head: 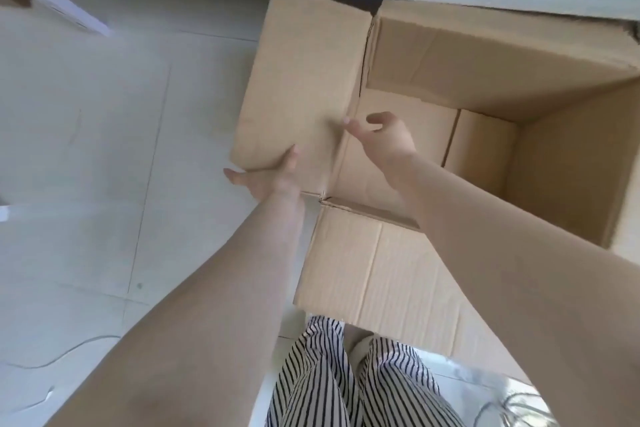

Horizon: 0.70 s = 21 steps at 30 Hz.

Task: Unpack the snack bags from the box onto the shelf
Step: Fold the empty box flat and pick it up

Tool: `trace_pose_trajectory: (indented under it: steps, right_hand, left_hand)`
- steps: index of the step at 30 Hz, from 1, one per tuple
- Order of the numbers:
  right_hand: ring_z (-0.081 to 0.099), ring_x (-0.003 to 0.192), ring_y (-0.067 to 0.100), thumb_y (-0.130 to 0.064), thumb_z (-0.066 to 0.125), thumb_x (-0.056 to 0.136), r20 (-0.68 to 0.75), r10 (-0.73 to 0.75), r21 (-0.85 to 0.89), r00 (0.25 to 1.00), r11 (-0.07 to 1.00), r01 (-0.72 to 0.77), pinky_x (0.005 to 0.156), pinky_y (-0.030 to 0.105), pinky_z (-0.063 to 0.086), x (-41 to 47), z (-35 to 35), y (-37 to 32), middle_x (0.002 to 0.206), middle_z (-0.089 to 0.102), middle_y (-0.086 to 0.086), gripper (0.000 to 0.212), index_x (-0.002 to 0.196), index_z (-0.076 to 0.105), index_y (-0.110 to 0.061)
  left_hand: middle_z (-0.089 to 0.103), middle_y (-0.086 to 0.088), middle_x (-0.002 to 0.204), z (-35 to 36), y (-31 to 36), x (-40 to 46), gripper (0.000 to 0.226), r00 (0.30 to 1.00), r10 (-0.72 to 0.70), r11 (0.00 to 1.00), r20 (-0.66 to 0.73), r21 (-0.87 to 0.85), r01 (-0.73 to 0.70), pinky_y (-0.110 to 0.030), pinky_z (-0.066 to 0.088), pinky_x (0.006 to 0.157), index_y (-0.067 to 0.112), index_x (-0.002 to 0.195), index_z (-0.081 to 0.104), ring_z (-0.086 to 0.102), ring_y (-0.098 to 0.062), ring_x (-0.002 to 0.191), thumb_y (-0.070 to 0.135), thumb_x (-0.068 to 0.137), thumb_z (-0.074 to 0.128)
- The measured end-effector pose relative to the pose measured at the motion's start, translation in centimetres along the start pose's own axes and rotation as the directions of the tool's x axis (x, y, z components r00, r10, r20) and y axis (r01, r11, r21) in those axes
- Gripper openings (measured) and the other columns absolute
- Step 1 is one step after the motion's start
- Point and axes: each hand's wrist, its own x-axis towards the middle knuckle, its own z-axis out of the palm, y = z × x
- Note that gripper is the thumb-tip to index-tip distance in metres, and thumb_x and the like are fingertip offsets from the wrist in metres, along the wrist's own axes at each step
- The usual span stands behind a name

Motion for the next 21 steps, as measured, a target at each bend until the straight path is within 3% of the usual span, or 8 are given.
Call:
trace_pose_trajectory:
  steps: [1, 3, 9, 11, 13, 14, 17, 21]
  right_hand:
    - [0.051, 0.125, 0.022, -0.057, 0.064, 0.086, -0.002, -0.001, -0.006, 1.0, 1.0, 0.001, 0.092, 0.028, 0.04, 0.0, 0.3, -0.2, 0.135, 0.055, 0.005, 0.07, 0.141, 0.046, -0.016]
    - [0.05, 0.127, 0.022, -0.056, 0.064, 0.086, -0.005, 0.001, -0.007, 1.0, 1.0, -0.001, 0.094, 0.029, 0.039, -0.5, 0.7, -0.6, 0.138, 0.054, 0.005, 0.069, 0.14, 0.047, -0.016]
    - [0.055, 0.11, 0.022, -0.061, 0.068, 0.08, 0.011, 0.054, 0.077, 0.998, 0.995, -0.055, 0.095, 0.032, 0.045, -2.9, 1.7, -1.2, 0.125, 0.058, 0.006, 0.078, 0.141, 0.047, -0.016]
    - [0.056, 0.118, 0.023, -0.064, 0.069, 0.077, 0.033, 0.072, 0.129, 0.997, 0.989, -0.075, 0.104, 0.04, 0.045, -3.7, 1.7, -1.8, 0.129, 0.059, 0.006, 0.082, 0.141, 0.046, -0.017]
    - [0.056, 0.118, 0.023, -0.066, 0.067, 0.077, 0.071, 0.085, 0.135, 0.994, 0.986, -0.094, 0.104, 0.042, 0.046, -4.8, 1.6, -2.4, 0.129, 0.059, 0.005, 0.082, 0.139, 0.048, -0.018]
    - [0.057, 0.116, 0.022, -0.067, 0.065, 0.078, 0.092, 0.089, 0.14, 0.992, 0.985, -0.101, 0.103, 0.041, 0.047, -5.3, 1.5, -2.6, 0.128, 0.06, 0.004, 0.078, 0.137, 0.05, -0.017]
    - [0.059, 0.111, 0.017, -0.069, 0.06, 0.081, 0.131, 0.074, 0.206, 0.989, 0.973, -0.1, 0.099, 0.038, 0.05, -6.4, 0.8, -3.0, 0.117, 0.064, 0.001, 0.064, 0.122, 0.058, -0.02]
    - [0.065, 0.105, 0.012, -0.074, 0.055, 0.08, 0.143, 0.044, 0.281, 0.989, 0.956, -0.083, 0.094, 0.034, 0.053, -7.5, -1.1, -2.7, 0.11, 0.07, -0.004, 0.069, 0.127, 0.061, -0.024]
  left_hand:
    - [0.042, -0.007, 0.146, -0.3, -0.3, 0.0, 0.104, 1.0, -0.006, 0.995, 0.003, -0.098, 0.007, -0.02, 0.046, 0.093, 0.013, 0.15, 0.016, 0.05, -0.022, 0.122, 0.016, 0.071, 0.084]
    - [0.06, -0.003, 0.125, -1.2, -0.4, -0.8, 0.091, 1.0, 0.0, 0.985, 0.004, -0.175, 0.001, -0.012, 0.043, 0.076, 0.012, 0.137, 0.035, 0.058, -0.014, 0.099, 0.011, 0.064, 0.088]
    - [0.066, -0.002, 0.114, -6.2, -2.1, -3.6, 0.061, 0.999, 0.034, 0.963, -0.026, -0.267, -0.039, -0.022, 0.051, 0.089, 0.009, 0.123, 0.053, 0.065, -0.009, 0.091, 0.006, 0.07, 0.083]
    - [0.068, -0.007, 0.117, -7.9, -1.9, -4.3, 0.044, 0.996, 0.09, 0.948, 0.018, -0.307, -0.08, -0.023, 0.053, 0.09, 0.004, 0.119, 0.06, 0.068, -0.007, 0.094, 0.022, 0.082, 0.075]
    - [0.068, 0.001, 0.119, -9.2, -1.5, -4.9, 0.06, 0.988, 0.054, 0.962, 0.145, -0.273, -0.012, -0.028, 0.048, 0.1, 0.013, 0.118, 0.064, 0.065, -0.008, 0.107, 0.061, 0.082, 0.06]
    - [0.068, 0.008, 0.116, -9.6, -1.3, -5.2, 0.059, 0.973, 0.033, 0.965, 0.227, -0.259, 0.027, -0.031, 0.044, 0.105, 0.023, 0.114, 0.065, 0.063, -0.007, 0.11, 0.07, 0.082, 0.049]
    - [0.064, 0.014, 0.12, -9.6, -0.7, -6.0, 0.045, 0.904, 0.025, 0.963, 0.426, -0.252, 0.092, -0.035, 0.033, 0.113, 0.038, 0.107, 0.057, 0.057, -0.004, 0.116, 0.069, 0.091, 0.029]
    - [0.061, 0.013, 0.129, -8.4, -0.7, -8.2, 0.049, 0.755, 0.06, 0.966, 0.653, -0.228, 0.12, -0.029, 0.032, 0.108, 0.027, 0.129, 0.054, 0.052, 0.0, 0.122, 0.057, 0.093, 0.041]
